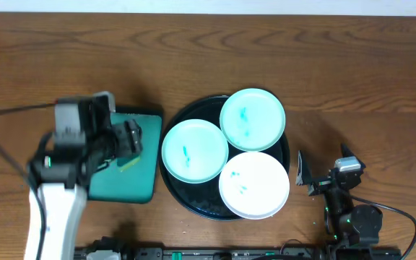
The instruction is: Clean dirty plates on tray and stack at the side
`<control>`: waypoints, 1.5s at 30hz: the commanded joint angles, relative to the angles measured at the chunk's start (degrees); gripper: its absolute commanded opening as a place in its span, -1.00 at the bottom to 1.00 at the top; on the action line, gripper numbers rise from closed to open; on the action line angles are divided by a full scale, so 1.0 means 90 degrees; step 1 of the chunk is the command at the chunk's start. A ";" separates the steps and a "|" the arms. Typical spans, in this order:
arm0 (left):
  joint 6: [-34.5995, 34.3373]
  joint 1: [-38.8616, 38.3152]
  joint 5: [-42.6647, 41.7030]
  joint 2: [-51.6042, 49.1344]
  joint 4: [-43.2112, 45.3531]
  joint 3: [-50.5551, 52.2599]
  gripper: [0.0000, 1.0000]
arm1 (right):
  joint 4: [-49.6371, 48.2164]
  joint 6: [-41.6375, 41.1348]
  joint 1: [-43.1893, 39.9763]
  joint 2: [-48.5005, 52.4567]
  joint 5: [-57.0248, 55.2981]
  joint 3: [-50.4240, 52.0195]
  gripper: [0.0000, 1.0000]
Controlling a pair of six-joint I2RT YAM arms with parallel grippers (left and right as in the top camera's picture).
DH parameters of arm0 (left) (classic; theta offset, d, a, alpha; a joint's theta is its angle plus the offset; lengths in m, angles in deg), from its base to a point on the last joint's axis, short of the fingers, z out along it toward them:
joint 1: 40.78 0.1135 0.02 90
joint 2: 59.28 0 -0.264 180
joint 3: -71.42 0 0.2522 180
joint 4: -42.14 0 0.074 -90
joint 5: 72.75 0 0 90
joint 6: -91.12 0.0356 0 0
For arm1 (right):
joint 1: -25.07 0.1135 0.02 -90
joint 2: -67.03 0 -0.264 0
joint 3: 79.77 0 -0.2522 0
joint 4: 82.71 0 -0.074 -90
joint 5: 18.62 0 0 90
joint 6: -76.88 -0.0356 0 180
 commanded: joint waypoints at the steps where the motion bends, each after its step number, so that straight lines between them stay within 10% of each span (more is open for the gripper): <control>1: -0.0056 -0.0024 -0.0010 -0.0908 -0.0668 -0.0665 0.60 | 0.0024 0.0027 0.0061 -0.0032 -0.0010 0.0010 0.98; 27: -0.0058 -0.0024 -0.0039 -0.1875 -0.1178 -0.0663 0.60 | -0.0240 0.0102 0.0061 -0.0032 -0.0160 0.0010 0.99; 35: -0.0058 -0.0024 -0.0036 -0.1875 -0.1134 -0.0663 0.61 | -0.0464 -0.1384 0.0061 0.0027 0.0704 -0.0340 0.99; 45: -0.0058 -0.0024 -0.0039 -0.1875 -0.1032 -0.0663 0.61 | 0.1537 -0.0772 0.0061 0.2688 0.1724 -0.2992 0.98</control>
